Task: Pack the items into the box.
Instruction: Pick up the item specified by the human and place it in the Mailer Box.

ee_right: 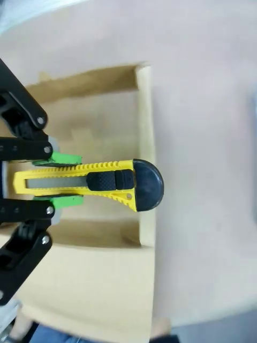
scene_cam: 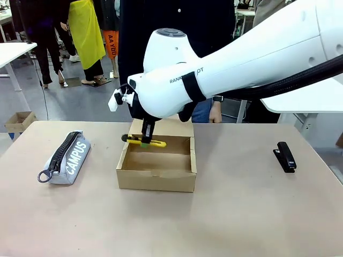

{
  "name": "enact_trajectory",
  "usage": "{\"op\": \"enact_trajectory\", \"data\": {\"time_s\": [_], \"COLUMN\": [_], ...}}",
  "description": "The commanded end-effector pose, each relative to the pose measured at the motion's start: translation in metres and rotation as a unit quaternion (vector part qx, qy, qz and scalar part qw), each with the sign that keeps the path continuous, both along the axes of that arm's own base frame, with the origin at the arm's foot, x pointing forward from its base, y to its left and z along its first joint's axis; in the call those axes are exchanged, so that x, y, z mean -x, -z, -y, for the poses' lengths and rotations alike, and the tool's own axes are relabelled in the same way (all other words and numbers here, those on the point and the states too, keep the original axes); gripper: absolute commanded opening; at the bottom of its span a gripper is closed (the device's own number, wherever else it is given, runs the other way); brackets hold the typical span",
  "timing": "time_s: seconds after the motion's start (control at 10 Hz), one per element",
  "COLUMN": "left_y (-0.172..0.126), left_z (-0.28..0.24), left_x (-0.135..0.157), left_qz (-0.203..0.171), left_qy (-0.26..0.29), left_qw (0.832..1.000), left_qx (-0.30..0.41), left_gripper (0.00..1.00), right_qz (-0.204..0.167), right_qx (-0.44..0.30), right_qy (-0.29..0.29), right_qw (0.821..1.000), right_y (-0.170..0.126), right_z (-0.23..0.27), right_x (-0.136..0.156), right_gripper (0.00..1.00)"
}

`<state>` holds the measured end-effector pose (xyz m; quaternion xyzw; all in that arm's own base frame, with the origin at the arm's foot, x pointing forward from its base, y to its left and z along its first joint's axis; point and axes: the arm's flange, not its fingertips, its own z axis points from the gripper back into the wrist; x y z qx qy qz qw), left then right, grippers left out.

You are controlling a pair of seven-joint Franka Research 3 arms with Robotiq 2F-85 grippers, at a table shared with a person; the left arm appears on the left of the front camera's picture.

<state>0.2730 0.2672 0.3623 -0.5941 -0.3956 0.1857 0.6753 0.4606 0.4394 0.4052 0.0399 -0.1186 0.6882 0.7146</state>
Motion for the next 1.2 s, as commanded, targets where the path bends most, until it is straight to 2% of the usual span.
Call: {"op": "enact_trajectory", "data": {"time_s": [0.0,0.4,0.7,0.8,0.9,1.0,1.1], "left_y": [-0.0035,-0.0035,-0.0035,-0.0035,-0.0035,-0.0035,-0.0035], "left_z": [0.0011,0.0011,0.0011,0.0011,0.0011,0.0011,0.0011], "left_x": [0.0004,0.0004,0.0004,0.0004,0.0004,0.0004,0.0004], "left_qz": [0.008,0.008,0.008,0.008,0.008,0.008,0.008], "left_qy": [-0.003,-0.003,-0.003,-0.003,-0.003,-0.003,-0.003], "left_qw": [1.0,1.0,1.0,1.0,1.0,1.0,1.0], "left_qx": [0.009,0.009,0.009,0.009,0.009,0.009,0.009], "left_gripper": [1.0,1.0,1.0,1.0,1.0,1.0,1.0], "right_qz": [-0.034,-0.051,-0.064,-0.067,-0.065,-0.065,-0.066], "right_qx": [0.051,0.077,0.083,0.083,0.085,0.085,0.082], "right_qy": [-0.018,0.022,0.024,0.024,0.019,0.02,0.025], "right_qw": [0.998,0.995,0.994,0.994,0.994,0.994,0.994], "right_y": [-0.0085,-0.0056,-0.0031,-0.0036,-0.0029,-0.0038,-0.0052], "right_z": [0.0216,0.0305,0.0279,0.0281,0.0279,0.0279,0.029], "right_x": [0.004,0.0088,0.0079,0.0079,0.0094,0.01,0.0098], "right_gripper": [0.27,0.27,0.27,0.4,0.87,0.99,1.0]}}
